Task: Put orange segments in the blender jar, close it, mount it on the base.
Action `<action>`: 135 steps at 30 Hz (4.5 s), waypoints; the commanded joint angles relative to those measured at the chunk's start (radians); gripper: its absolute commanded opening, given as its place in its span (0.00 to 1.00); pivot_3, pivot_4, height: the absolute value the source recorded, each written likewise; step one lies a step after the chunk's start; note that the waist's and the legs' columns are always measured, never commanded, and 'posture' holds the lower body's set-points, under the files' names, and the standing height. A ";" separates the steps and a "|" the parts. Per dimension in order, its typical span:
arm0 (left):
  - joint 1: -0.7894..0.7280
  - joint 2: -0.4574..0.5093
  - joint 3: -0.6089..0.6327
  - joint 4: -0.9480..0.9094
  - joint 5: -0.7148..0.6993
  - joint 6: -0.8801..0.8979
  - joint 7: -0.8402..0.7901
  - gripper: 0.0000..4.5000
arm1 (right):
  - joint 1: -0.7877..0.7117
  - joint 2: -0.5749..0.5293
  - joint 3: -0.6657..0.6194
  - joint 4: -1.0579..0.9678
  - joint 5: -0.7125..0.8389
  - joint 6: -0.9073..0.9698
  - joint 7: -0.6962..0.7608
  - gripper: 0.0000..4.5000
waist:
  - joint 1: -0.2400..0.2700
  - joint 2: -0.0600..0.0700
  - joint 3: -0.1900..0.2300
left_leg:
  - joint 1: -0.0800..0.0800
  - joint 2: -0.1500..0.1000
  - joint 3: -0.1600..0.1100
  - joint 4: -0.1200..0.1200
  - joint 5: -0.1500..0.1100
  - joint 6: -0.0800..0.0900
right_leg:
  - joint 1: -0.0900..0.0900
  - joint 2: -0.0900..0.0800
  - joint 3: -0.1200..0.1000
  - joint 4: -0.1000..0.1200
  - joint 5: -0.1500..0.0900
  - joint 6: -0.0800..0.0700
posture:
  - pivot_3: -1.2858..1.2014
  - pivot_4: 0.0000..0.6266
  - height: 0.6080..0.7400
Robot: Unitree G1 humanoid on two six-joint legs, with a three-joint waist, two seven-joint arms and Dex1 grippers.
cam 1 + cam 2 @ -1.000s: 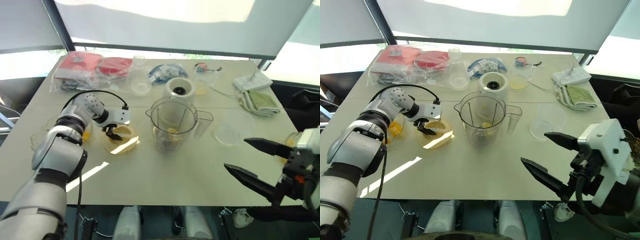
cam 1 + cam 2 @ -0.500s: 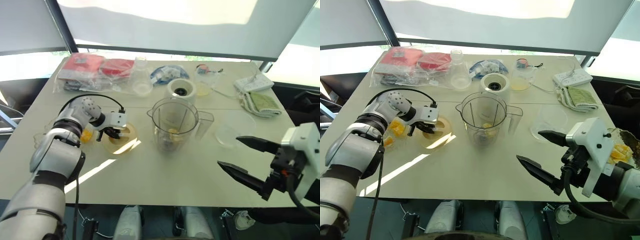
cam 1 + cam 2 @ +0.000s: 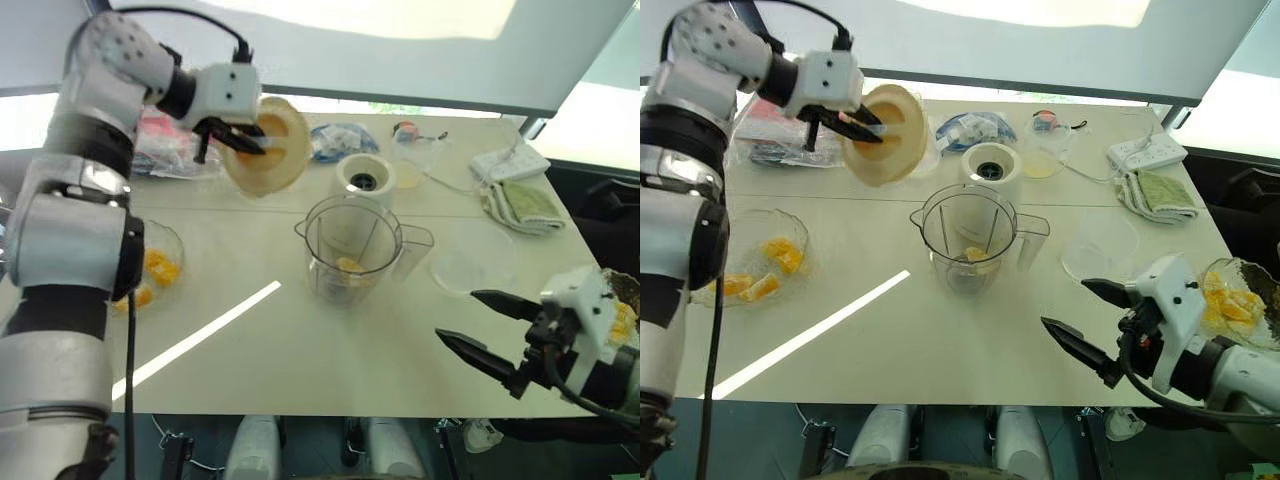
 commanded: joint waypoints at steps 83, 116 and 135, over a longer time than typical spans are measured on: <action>-0.143 -0.242 -1.387 -0.201 -0.802 -0.058 -0.088 0.05 | -0.529 0.700 0.777 0.301 -1.156 -0.184 -0.346 0.47 | -0.010 0.016 -0.014 | 0.004 -0.002 0.001 0.014 -0.002 0.003 | 0.002 0.001 0.009 0.011 -0.004 -0.004 | 0.52 0.24 1.00; 0.043 -0.244 -1.030 -0.378 -0.394 0.569 -0.088 0.05 | -0.537 0.770 0.789 0.324 -1.194 -0.163 -0.351 0.22 | -0.027 0.039 -0.045 | 0.015 -0.014 -0.015 0.013 -0.007 0.011 | 0.017 -0.002 0.016 0.004 -0.015 0.005 | 0.52 0.24 1.00; 0.060 -0.106 -1.019 -0.751 -0.465 0.964 -0.088 0.05 | -0.521 0.784 0.783 0.343 -1.204 -0.190 -0.357 0.22 | -0.034 0.042 -0.049 | 0.020 -0.023 -0.026 0.001 -0.028 0.049 | 0.019 0.002 0.020 0.013 -0.037 0.006 | 0.52 0.24 1.00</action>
